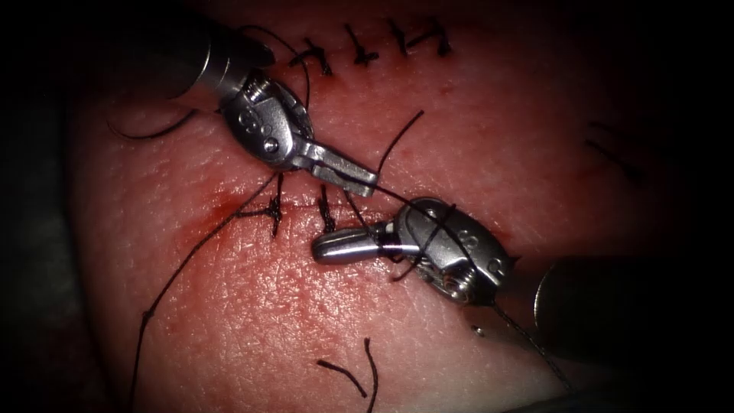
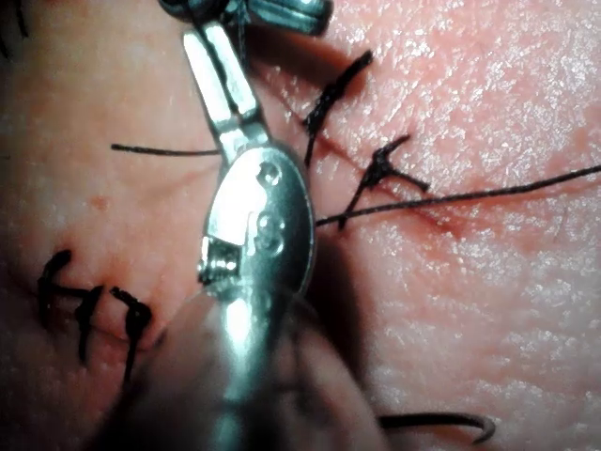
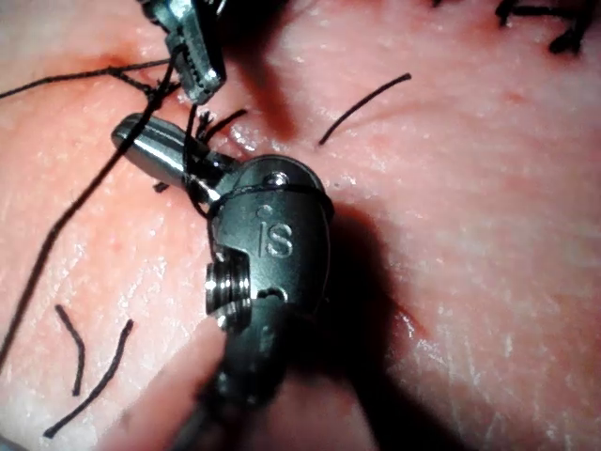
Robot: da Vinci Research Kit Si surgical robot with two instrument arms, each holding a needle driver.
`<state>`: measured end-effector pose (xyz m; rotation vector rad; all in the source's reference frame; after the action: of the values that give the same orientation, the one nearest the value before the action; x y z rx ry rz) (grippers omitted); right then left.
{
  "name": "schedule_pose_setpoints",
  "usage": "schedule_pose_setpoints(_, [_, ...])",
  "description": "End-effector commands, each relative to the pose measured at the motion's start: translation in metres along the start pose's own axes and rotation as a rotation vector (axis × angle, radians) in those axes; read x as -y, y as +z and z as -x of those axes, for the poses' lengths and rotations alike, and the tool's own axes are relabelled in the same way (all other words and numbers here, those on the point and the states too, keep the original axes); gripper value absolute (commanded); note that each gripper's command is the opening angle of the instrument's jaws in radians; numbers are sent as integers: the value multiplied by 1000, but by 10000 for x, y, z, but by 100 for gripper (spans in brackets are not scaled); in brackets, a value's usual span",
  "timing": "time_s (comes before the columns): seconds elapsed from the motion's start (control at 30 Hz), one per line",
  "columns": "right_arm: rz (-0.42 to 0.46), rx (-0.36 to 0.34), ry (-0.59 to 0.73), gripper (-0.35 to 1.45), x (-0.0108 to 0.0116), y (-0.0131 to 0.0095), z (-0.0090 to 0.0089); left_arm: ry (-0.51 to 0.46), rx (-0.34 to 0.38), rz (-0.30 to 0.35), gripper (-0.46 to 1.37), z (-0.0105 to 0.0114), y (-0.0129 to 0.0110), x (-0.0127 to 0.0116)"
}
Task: Wound Closure
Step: Wrap suture twice counter-clockwise around right jaws
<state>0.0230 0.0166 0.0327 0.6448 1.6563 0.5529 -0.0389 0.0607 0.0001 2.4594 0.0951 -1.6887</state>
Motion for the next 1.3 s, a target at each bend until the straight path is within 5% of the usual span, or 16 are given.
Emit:
schedule_pose_setpoints(0.03, [14,-53,13,-35,2,2,-2,13,-6,3,-35,-5,-3,0])
schedule_pose_setpoints(0.2, [66,-156,28,-35,1,-7,-7,54,-26,-13,-35,-16,-13,1])
schedule_pose_setpoints(0.33, [192,-244,67,-35,1,-12,-7,81,-39,-31,-35,-21,-17,-1])
schedule_pose_setpoints(0.6, [271,-305,119,-35,5,-9,-8,92,-33,-29,-35,-14,-19,-7])
schedule_pose_setpoints(0.8, [278,-315,168,-35,6,-9,-11,88,-24,-32,-35,-11,-19,-12])
schedule_pose_setpoints(1.3, [148,-210,320,-35,26,-15,-9,80,-10,-45,-35,-12,-24,-5])
